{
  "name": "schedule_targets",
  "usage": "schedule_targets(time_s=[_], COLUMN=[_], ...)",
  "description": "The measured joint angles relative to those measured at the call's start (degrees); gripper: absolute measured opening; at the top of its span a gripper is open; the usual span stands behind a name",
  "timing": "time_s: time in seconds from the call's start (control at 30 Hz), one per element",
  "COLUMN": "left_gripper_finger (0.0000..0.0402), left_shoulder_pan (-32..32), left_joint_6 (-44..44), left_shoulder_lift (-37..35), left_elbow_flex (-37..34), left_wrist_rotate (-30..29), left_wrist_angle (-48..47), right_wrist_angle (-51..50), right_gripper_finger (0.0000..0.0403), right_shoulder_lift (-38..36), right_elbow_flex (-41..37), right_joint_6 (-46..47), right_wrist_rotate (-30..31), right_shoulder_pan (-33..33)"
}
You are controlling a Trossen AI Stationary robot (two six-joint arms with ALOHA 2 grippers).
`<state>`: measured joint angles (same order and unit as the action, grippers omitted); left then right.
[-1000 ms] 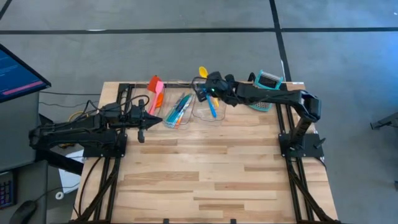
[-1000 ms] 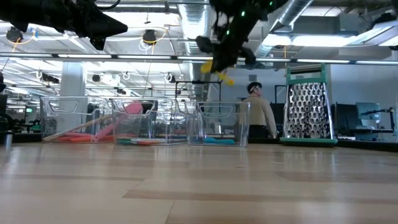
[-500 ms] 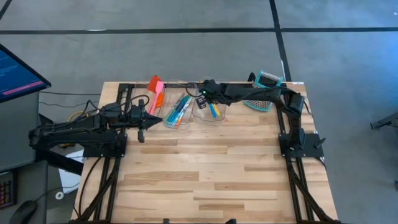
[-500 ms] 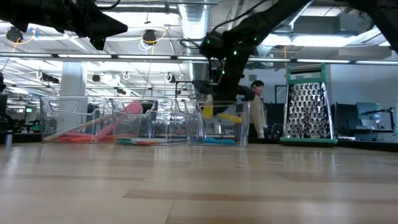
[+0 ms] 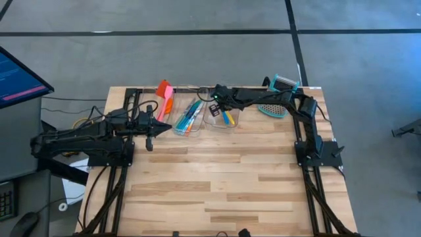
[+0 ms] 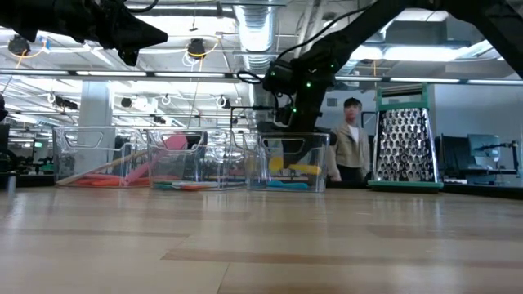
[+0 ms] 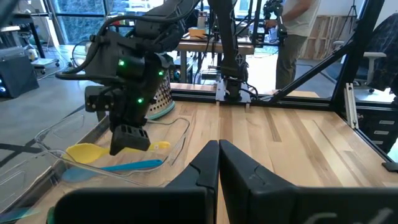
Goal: Pick & Place Kitchen Items
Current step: Put the yellow serving spoon into the right transparent bin
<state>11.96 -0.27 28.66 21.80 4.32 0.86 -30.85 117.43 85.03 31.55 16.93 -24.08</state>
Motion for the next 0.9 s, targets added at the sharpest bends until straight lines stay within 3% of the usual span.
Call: schedule_targets(time_s=[0.8,0.9], left_gripper_finger=[0.0002,0.0002], left_shoulder_pan=[-0.02,-0.01], left_joint_6=[-0.01,-0.02], left_shoulder_lift=[0.00,0.00], left_elbow_flex=[0.00,0.00], left_wrist_rotate=[0.00,0.00], left_wrist_angle=[-0.01,-0.01], right_wrist_angle=[-0.02,0.00], right_gripper_finger=[0.0010,0.0024], right_shoulder_lift=[0.02,0.02], right_elbow_flex=[-0.02,-0.02], right_joint_6=[-1.65,-1.83], right_wrist_rotate=[-5.03,-5.00], right_shoulder_pan=[-0.90,-0.90])
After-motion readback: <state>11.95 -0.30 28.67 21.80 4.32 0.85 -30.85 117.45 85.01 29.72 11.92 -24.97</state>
